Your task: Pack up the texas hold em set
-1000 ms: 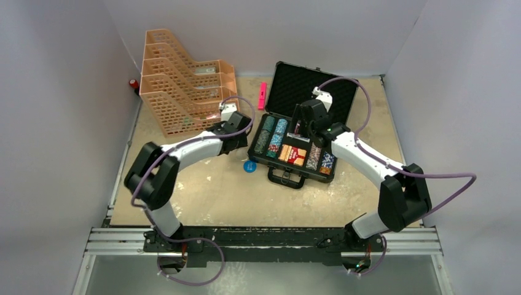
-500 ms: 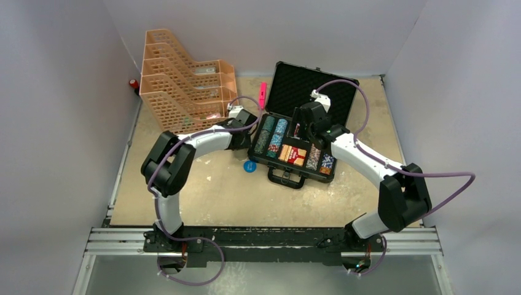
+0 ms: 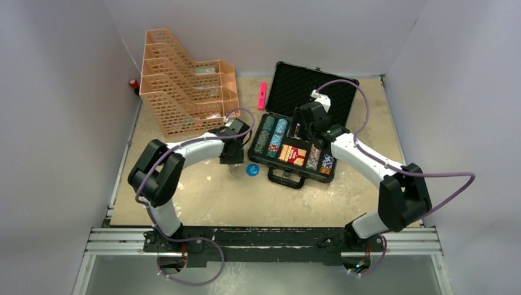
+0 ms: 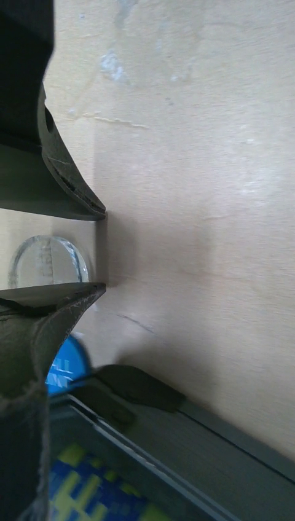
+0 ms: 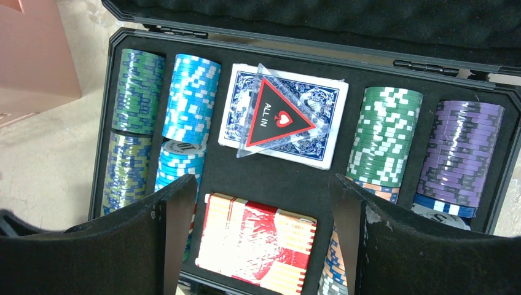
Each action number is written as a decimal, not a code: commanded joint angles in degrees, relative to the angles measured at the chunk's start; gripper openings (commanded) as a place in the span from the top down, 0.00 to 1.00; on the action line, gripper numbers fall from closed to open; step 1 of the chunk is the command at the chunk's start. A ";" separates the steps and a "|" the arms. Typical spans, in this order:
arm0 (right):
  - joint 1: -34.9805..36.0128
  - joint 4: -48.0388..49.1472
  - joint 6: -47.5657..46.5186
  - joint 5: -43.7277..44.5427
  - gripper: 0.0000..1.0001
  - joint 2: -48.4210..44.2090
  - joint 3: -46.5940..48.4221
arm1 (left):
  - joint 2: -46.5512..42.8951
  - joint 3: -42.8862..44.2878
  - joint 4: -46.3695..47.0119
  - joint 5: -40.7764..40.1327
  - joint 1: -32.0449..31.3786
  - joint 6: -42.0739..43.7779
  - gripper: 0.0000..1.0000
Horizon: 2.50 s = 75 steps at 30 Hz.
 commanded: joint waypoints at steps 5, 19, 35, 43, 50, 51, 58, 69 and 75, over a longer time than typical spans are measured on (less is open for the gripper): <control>-0.12 0.64 0.21 0.05 0.19 -0.20 1.72 | -6.58 -4.29 -0.94 7.55 -4.92 0.20 0.57; -0.15 1.12 0.12 0.01 0.19 -0.81 0.80 | -8.92 -7.60 -4.63 5.05 -8.02 2.35 0.37; -0.16 1.16 0.37 -0.05 0.19 -0.55 0.70 | -4.48 -7.24 -4.06 7.91 -8.17 5.58 0.41; -0.16 0.99 0.31 0.44 0.19 -2.28 0.38 | -4.98 -4.92 -5.55 4.70 -8.35 6.19 0.65; -0.15 0.81 4.02 6.83 0.19 -7.07 -2.19 | -15.72 -0.87 -1.62 6.85 -8.35 8.06 0.65; -0.23 0.59 5.22 8.64 0.18 -8.33 -2.79 | -16.82 -0.34 -0.15 8.61 -8.39 8.15 0.65; -2.39 0.80 8.48 13.22 0.18 -14.33 -5.66 | -15.32 6.39 7.78 18.22 -8.80 6.34 0.65; -10.11 -0.04 14.80 12.44 0.17 -23.10 -13.73 | 2.52 23.27 8.02 17.84 -15.35 2.33 0.65; -11.76 1.63 15.26 12.14 0.17 -27.85 -16.45 | 9.96 29.43 4.25 13.41 -17.68 3.24 0.65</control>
